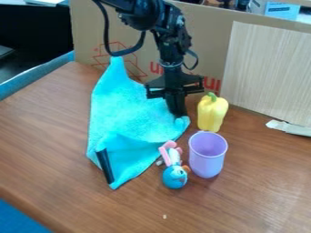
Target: Unfold the cloth from top right to bottom left
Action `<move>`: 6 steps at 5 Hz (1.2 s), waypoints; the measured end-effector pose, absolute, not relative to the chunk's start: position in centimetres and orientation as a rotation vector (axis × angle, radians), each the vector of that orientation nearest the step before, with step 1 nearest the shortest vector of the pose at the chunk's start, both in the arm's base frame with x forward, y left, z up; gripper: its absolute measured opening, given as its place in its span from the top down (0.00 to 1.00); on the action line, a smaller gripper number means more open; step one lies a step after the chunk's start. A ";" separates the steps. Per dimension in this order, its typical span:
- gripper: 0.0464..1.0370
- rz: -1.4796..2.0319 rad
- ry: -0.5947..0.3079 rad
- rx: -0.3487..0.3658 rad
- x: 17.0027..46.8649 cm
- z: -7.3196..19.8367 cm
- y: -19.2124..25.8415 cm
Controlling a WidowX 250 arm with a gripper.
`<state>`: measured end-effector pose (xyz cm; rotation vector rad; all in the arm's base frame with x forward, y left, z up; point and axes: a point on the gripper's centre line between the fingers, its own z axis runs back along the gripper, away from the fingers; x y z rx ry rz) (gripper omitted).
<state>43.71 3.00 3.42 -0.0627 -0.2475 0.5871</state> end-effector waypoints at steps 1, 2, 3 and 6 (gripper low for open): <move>0.99 0.575 -0.228 -0.085 43.4 4.0 2.5; 0.99 0.577 -0.240 -0.149 43.3 6.4 2.6; 0.99 0.581 -0.256 -0.226 43.0 8.8 4.0; 0.99 0.514 -0.237 -0.207 38.1 7.8 12.8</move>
